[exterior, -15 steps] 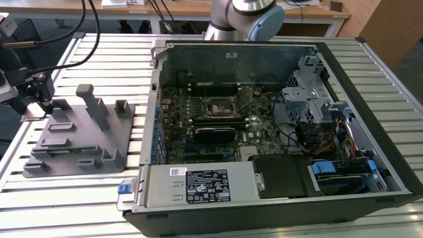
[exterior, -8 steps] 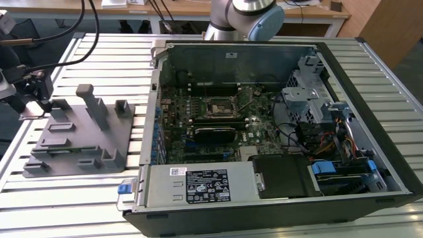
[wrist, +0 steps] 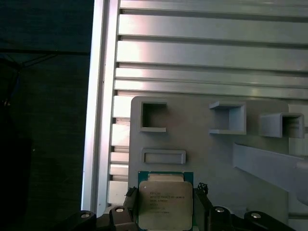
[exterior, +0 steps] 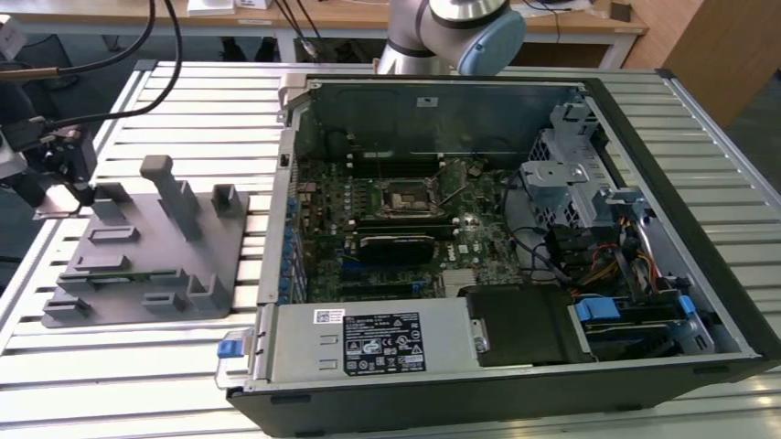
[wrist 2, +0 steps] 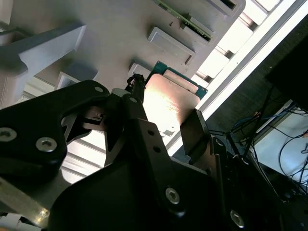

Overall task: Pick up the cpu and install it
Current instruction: 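Pick up the cpu and move it towards the insertion slot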

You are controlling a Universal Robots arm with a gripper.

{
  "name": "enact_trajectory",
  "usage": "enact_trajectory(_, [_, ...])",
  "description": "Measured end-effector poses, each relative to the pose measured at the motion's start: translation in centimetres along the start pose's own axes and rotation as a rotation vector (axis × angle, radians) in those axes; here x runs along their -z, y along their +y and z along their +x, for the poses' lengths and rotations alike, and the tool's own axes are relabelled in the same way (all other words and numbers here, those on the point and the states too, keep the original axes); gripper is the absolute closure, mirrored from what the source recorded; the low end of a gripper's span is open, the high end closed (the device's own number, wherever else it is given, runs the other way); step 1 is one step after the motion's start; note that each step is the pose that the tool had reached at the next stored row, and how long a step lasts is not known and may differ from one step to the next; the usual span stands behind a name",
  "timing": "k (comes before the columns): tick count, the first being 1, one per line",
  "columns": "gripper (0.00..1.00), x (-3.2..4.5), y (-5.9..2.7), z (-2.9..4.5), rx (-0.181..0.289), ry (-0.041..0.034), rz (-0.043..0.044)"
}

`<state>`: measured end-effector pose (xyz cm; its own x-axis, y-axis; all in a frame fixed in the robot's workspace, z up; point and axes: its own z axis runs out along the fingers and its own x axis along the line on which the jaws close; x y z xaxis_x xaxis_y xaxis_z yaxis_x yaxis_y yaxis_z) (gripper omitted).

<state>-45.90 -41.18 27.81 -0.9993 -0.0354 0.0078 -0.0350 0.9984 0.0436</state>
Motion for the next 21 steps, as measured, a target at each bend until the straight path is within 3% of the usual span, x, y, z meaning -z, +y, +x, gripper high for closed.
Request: enact_trajectory(21, [0.46,1.06,0.05,0.01,0.000,0.0000,0.0000])
